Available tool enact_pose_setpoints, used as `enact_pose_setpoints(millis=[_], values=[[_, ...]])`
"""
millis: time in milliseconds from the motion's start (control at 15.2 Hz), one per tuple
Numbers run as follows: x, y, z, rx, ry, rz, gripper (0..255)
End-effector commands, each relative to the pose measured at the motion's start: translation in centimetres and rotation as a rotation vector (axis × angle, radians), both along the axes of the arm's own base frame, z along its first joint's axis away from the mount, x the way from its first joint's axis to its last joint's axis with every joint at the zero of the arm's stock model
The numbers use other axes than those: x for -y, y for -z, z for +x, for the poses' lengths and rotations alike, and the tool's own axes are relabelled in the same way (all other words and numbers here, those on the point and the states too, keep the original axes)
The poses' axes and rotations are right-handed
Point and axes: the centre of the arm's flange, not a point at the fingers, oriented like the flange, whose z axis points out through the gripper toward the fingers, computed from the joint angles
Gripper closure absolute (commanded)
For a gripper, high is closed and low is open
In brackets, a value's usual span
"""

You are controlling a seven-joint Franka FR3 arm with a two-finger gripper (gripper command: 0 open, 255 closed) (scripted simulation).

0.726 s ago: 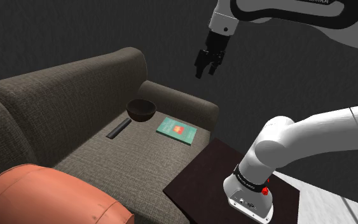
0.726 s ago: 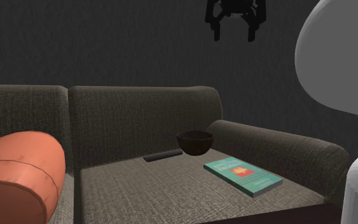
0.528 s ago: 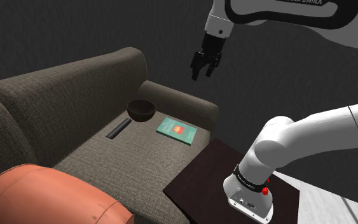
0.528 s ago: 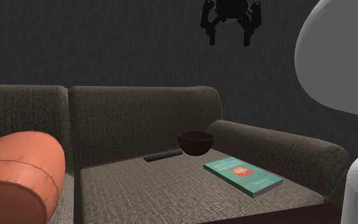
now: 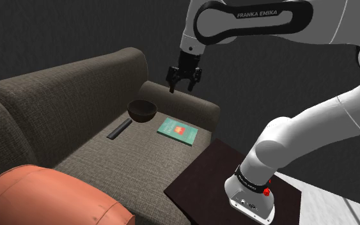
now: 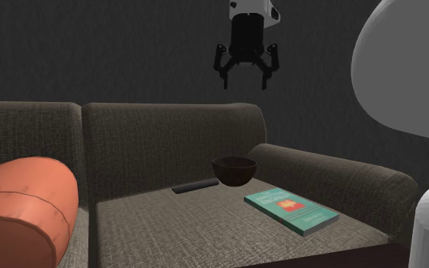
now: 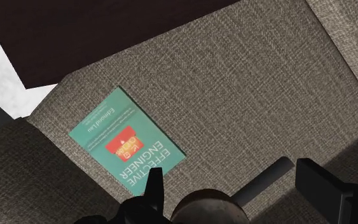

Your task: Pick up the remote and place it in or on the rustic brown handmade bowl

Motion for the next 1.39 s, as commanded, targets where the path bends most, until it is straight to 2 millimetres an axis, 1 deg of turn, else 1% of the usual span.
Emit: enact_pose_setpoints(millis=[0,330,660,990,1320], values=[[-0.9,1.8,1.8,-0.009,0.058,0.012,0],[-3.0,6.4,6.1,-0.033,0.194,0.039,0],[-4.6,11.1,10.5,-0.057,0.33,0.066,0],[-5.7,15.8,15.0,-0.081,0.466,0.092,0],[-6.4,20.7,19.5,-0.106,0.602,0.119,0]])
